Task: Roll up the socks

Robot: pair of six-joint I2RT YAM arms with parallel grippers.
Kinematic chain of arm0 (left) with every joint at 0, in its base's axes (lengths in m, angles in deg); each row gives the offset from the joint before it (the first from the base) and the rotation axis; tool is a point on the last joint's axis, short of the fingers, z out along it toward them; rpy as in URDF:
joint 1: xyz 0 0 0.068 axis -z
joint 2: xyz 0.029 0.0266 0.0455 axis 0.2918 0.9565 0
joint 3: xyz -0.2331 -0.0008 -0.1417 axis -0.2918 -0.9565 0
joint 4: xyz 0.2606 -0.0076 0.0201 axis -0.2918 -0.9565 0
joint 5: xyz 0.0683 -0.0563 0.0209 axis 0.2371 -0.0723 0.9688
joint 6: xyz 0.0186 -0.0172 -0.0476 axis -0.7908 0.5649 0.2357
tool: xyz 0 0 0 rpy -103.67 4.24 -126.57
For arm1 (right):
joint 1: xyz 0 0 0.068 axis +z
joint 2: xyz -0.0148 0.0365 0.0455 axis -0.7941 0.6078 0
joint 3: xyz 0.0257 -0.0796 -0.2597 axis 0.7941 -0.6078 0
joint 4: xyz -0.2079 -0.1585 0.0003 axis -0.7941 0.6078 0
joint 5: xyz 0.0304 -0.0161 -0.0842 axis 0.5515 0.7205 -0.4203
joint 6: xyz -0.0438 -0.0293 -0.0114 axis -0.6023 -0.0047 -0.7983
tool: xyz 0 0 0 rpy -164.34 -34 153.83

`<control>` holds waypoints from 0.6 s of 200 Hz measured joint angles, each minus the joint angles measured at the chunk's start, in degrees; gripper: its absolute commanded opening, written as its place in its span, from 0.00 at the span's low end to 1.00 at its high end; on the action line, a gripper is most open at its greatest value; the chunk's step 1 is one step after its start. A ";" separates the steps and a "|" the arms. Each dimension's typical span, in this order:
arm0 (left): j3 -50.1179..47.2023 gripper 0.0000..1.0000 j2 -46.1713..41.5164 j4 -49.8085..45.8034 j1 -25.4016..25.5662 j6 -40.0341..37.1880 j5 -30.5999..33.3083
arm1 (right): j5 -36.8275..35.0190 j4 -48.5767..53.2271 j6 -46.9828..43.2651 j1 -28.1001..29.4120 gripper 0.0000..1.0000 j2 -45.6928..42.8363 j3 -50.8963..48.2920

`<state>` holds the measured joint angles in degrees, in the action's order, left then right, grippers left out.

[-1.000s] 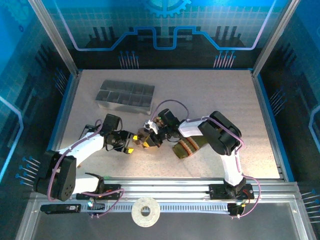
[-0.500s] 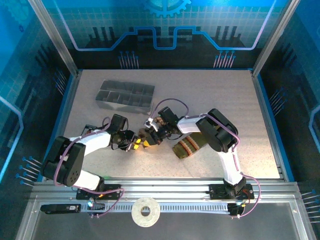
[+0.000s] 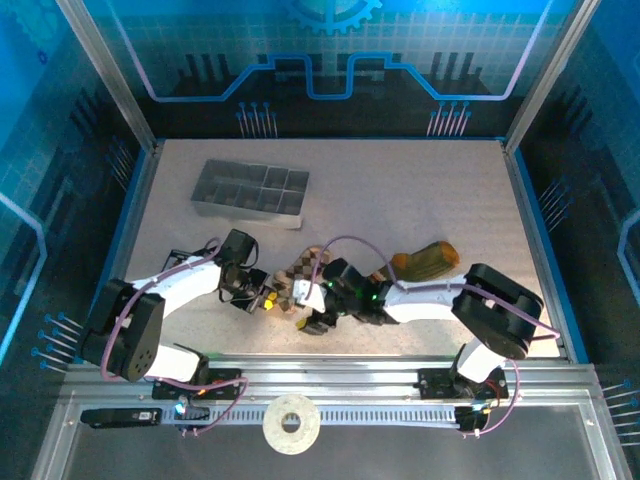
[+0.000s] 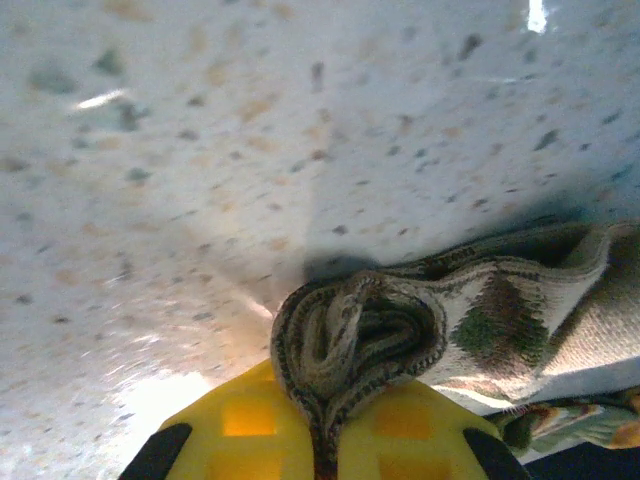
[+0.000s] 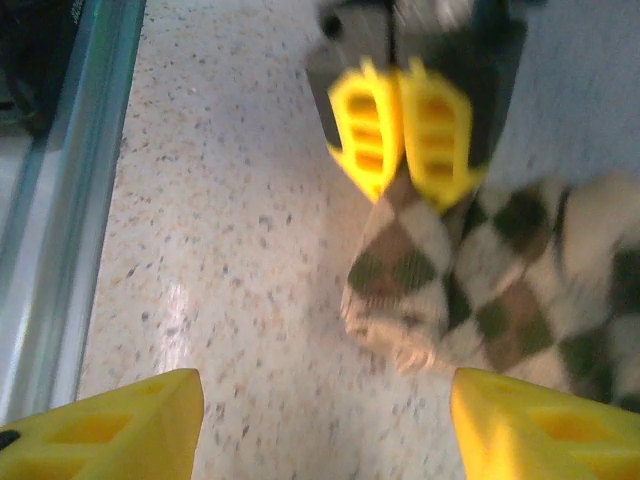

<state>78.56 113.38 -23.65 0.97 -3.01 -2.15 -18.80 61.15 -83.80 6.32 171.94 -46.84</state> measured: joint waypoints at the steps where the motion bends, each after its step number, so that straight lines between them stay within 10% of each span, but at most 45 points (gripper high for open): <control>1: 0.04 0.00 0.00 -0.13 0.02 0.02 0.00 | -0.79 -0.31 -0.48 0.37 0.67 -0.04 -0.02; 72: 2.58 0.00 2.23 -4.20 0.26 -0.07 0.22 | -19.43 -4.81 -14.08 8.90 0.59 7.89 3.89; 120: 2.89 0.00 2.56 -4.55 0.24 -0.07 0.20 | -22.82 -4.70 -17.07 9.20 0.28 12.90 7.87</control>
<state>81.45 115.94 -28.19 1.21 -3.07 -1.96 -41.62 56.45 -100.87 15.53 184.84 -38.97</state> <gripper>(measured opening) 0.070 0.363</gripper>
